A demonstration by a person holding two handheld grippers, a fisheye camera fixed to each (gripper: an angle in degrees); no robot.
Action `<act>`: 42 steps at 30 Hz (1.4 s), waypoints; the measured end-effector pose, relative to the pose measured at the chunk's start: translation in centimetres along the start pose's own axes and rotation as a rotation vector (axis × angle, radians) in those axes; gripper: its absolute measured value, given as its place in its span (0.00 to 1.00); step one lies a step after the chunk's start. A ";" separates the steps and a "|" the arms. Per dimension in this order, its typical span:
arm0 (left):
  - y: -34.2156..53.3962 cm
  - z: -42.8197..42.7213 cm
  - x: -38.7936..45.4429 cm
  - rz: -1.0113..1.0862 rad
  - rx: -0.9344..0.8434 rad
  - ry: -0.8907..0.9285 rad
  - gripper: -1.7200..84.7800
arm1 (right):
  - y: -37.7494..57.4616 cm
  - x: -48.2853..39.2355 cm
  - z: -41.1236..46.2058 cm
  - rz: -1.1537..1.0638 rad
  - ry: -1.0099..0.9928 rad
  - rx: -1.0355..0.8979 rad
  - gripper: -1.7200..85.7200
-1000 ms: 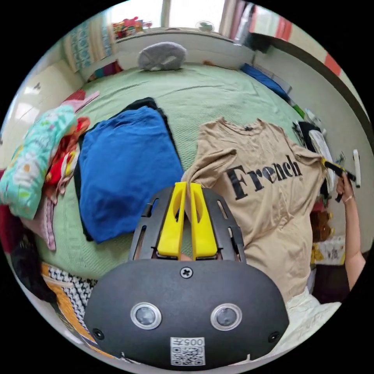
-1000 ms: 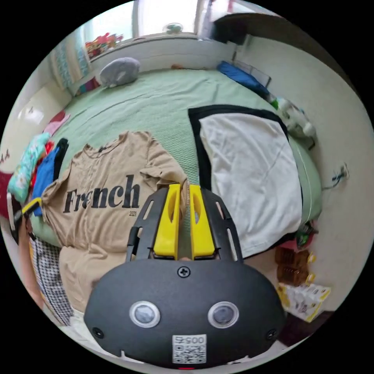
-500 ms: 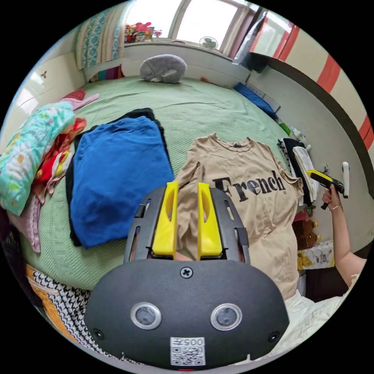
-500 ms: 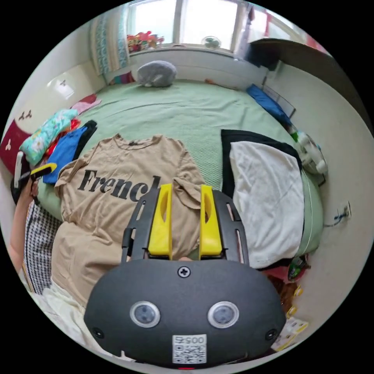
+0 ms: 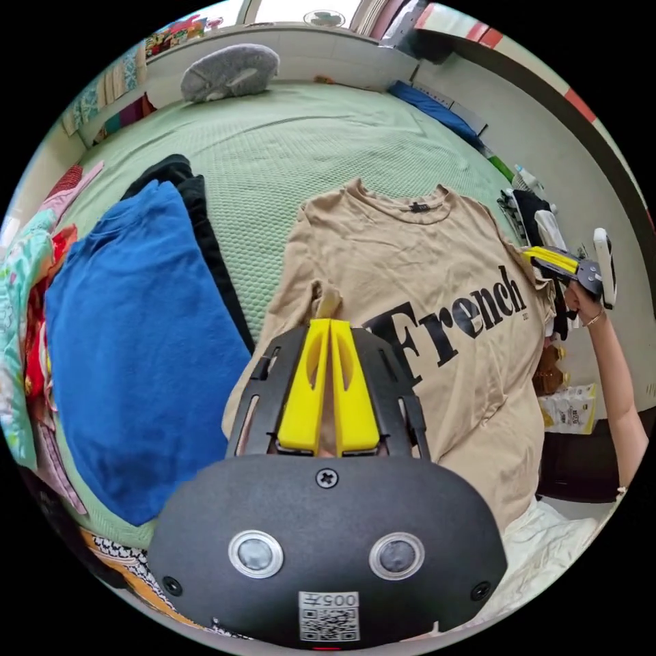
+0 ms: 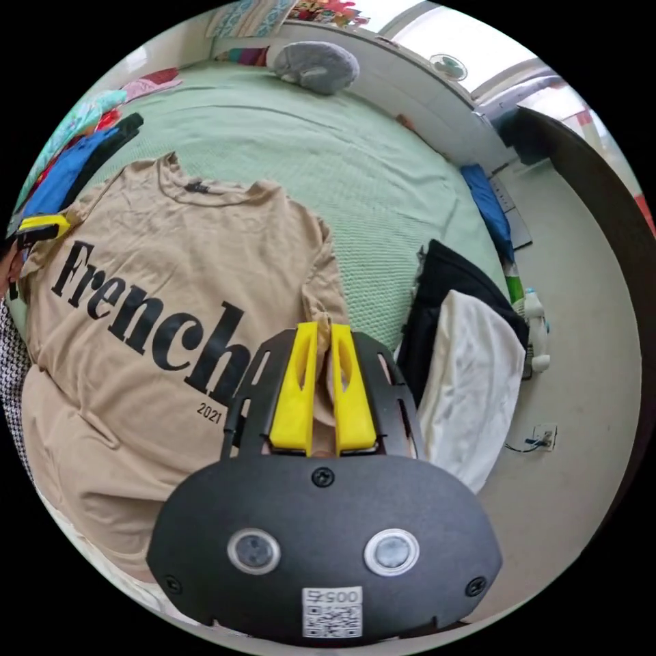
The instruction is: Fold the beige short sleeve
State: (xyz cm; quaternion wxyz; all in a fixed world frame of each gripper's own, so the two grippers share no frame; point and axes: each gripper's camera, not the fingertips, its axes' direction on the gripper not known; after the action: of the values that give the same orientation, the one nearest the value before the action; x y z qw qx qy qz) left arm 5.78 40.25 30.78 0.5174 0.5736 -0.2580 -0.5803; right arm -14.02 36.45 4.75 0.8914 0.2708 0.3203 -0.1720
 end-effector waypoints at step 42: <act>-18.0 2.7 3.2 0.138 -0.020 -0.108 0.04 | -14.1 2.6 5.5 0.057 -0.235 0.050 0.00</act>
State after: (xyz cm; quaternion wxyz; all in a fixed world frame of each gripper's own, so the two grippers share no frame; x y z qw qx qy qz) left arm -1.64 42.56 13.98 0.5471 0.5171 -0.3189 -0.5758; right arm -16.25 21.62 1.35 0.9203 0.2797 0.2015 -0.1852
